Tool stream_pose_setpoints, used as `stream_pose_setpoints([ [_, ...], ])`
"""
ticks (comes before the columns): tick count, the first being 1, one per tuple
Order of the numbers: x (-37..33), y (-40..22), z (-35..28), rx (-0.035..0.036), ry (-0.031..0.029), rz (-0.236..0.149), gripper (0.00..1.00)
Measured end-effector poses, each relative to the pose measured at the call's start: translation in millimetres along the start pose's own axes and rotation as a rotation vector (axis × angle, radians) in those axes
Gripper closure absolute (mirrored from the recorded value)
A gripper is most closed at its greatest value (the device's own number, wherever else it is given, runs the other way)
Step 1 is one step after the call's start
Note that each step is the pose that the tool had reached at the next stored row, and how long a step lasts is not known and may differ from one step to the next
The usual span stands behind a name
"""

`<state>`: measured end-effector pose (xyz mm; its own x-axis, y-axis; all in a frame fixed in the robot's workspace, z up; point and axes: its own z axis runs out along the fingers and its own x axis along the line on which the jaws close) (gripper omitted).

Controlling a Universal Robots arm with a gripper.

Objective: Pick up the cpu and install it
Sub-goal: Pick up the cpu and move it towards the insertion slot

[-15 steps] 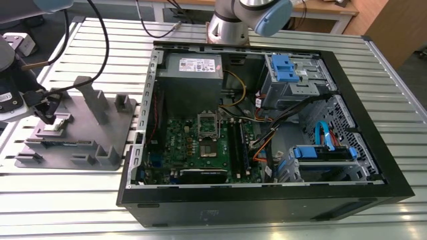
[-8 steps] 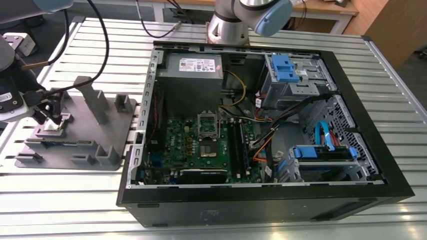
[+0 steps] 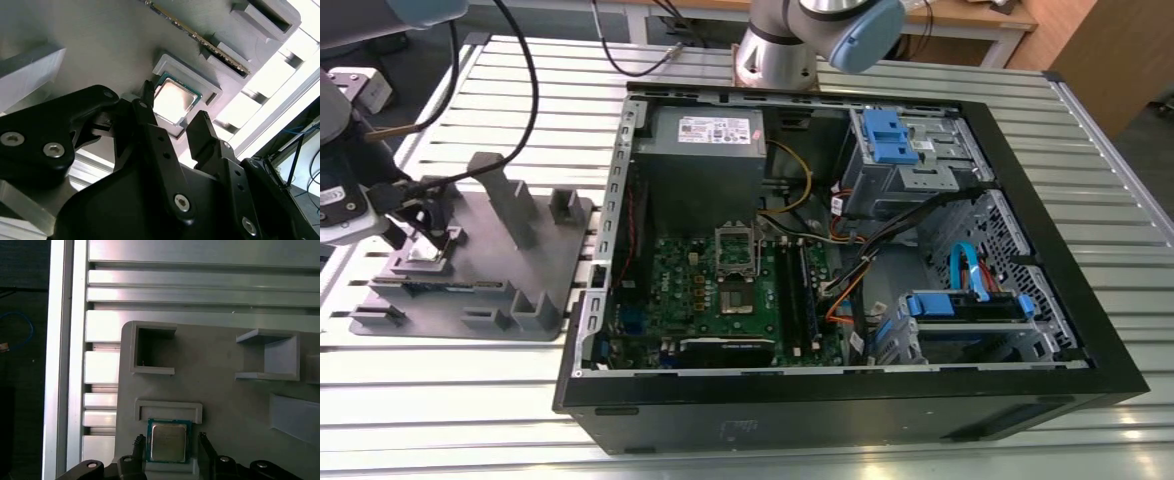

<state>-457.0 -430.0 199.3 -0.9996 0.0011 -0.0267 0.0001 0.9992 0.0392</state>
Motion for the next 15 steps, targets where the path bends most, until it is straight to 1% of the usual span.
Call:
stream_pose_setpoints([
  [5, 0.0, 2.0, 3.4, 0.0007, -0.0003, 0.003, 0.47],
  [10, 0.2, 2.5, 6.2, 0.0013, 0.0000, 0.004, 0.47],
  [11, 0.2, 2.5, 6.8, 0.0021, -0.0002, 0.005, 0.47],
  [14, 0.2, 2.5, 7.9, 0.0077, -0.0002, 0.006, 0.47],
  [15, 0.2, 2.4, 8.2, 0.0079, 0.0000, 0.006, 0.47],
])
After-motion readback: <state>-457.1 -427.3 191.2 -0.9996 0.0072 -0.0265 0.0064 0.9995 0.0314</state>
